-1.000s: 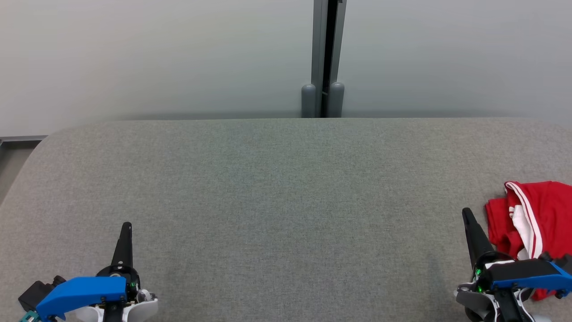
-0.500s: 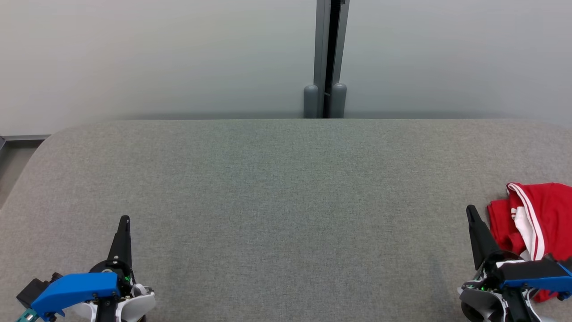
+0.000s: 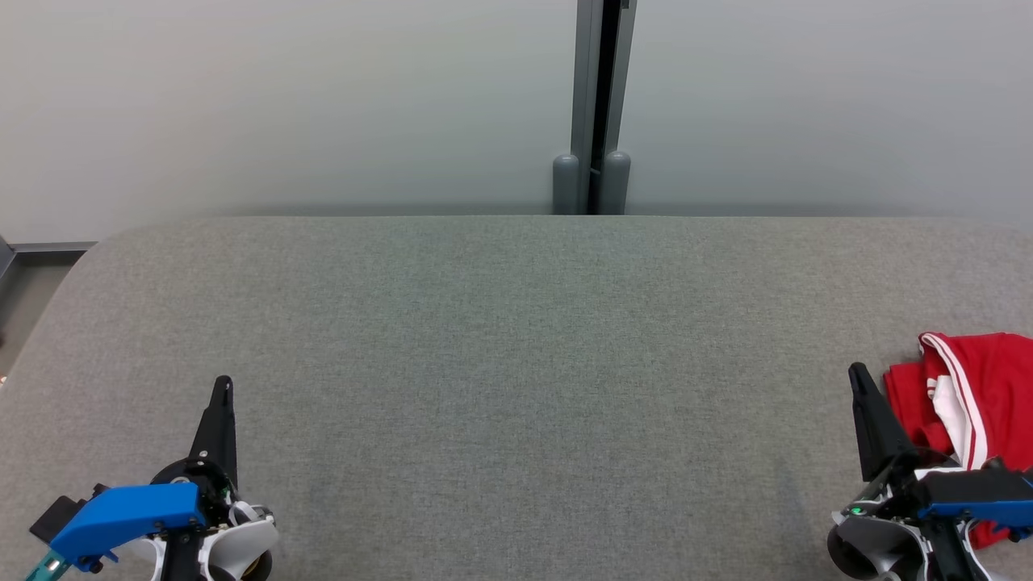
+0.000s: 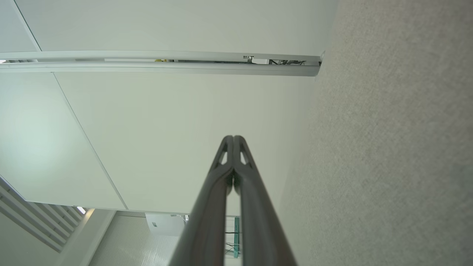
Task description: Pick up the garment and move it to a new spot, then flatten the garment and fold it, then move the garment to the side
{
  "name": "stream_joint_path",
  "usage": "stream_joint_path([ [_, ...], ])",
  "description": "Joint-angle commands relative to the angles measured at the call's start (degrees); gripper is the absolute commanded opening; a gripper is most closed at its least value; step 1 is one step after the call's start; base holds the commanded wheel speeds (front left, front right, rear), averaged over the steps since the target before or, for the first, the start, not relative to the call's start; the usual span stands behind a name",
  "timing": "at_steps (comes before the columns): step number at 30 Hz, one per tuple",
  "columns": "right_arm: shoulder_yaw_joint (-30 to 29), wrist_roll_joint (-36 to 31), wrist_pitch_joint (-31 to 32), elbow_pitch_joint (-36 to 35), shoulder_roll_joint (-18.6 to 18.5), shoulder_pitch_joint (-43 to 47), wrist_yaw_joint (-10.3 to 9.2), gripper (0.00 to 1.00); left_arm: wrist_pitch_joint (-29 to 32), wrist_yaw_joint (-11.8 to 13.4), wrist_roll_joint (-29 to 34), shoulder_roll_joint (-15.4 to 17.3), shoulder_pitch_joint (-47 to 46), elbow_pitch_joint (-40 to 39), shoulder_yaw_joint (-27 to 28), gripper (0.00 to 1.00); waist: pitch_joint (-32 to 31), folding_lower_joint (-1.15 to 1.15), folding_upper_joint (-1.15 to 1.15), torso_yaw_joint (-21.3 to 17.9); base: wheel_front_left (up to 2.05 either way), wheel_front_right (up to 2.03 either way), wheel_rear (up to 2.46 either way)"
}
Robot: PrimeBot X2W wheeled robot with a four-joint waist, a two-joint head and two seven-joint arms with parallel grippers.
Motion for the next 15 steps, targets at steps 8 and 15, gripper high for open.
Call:
stream_joint_path([
  [8,-0.2,1.1,0.4,-0.5,-0.3,0.8,0.02,0.00,0.4,-0.1,-1.0,0.1,-0.8,-0.5,0.1,0.00,0.0,0.00,0.00,0.1,0.00,0.00,0.00],
  [15,-0.2,1.1,0.4,-0.5,-0.3,0.8,0.02,0.00,0.4,-0.1,-1.0,0.1,-0.8,-0.5,0.1,0.00,0.0,0.00,0.00,0.1,0.00,0.00,0.00],
])
